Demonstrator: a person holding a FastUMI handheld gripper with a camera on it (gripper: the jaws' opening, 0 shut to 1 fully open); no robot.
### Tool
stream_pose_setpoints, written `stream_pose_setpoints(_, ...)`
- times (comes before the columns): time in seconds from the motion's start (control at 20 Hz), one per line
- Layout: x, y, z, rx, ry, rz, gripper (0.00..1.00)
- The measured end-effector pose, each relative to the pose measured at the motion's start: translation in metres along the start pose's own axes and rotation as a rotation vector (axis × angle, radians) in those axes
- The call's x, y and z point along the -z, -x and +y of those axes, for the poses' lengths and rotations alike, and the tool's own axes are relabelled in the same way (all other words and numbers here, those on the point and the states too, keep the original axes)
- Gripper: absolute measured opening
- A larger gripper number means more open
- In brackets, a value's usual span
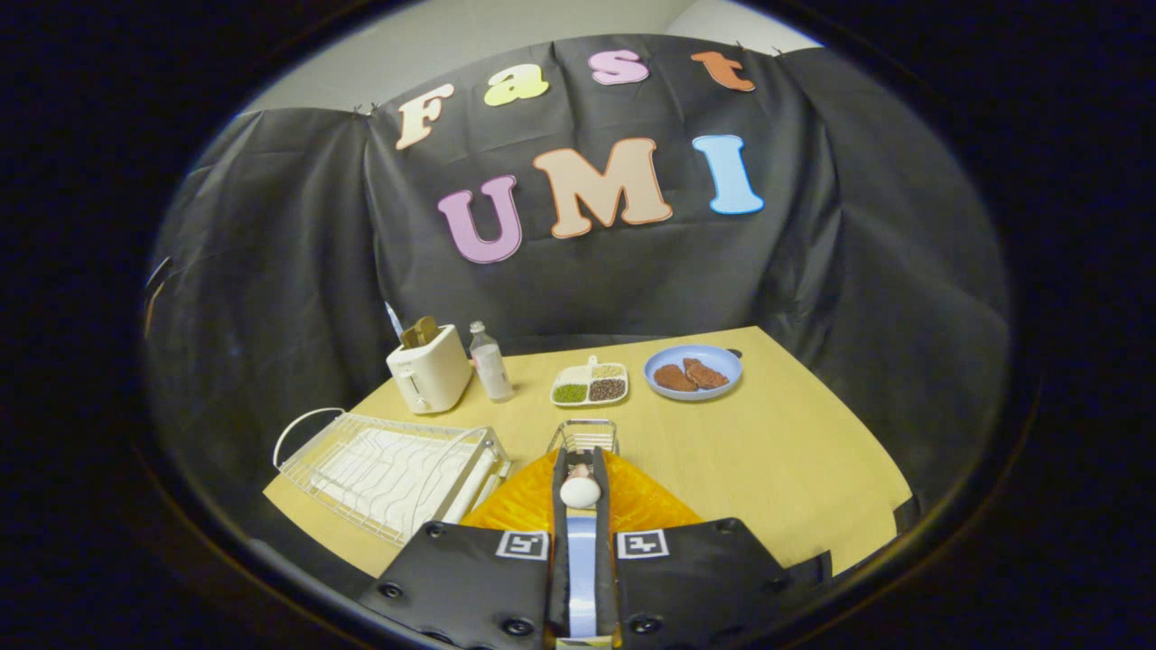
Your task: Take the plate from the dish rack, then take the spoon from the basket and place it into the plate.
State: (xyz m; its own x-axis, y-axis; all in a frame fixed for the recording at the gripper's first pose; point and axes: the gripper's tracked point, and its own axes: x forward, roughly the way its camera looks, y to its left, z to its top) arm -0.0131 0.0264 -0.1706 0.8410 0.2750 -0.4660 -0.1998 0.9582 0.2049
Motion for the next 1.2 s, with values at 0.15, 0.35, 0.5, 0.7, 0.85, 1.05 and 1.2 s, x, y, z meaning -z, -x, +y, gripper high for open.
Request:
stream_pose_setpoints(0.15, 0.010, 0.021, -0.004, -0.004, -0.035, 0.004, 0.13)
stream_pose_setpoints(0.35, 0.031, 0.037, -0.011, 0.000, -0.061, 0.032, 0.13)
stream_pose_setpoints(0.5, 0.057, 0.039, -0.011, -0.008, -0.074, 0.084, 0.13)
stream_pose_setpoints(0.7, 0.086, 0.036, -0.008, -0.021, -0.075, 0.145, 0.13)
stream_pose_setpoints(0.85, 0.103, 0.031, -0.008, -0.022, -0.064, 0.180, 0.14)
stream_pose_setpoints(1.05, 0.116, 0.026, -0.009, -0.027, -0.048, 0.209, 0.15)
stream_pose_setpoints(1.2, 0.122, 0.024, -0.010, -0.024, -0.020, 0.227, 0.15)
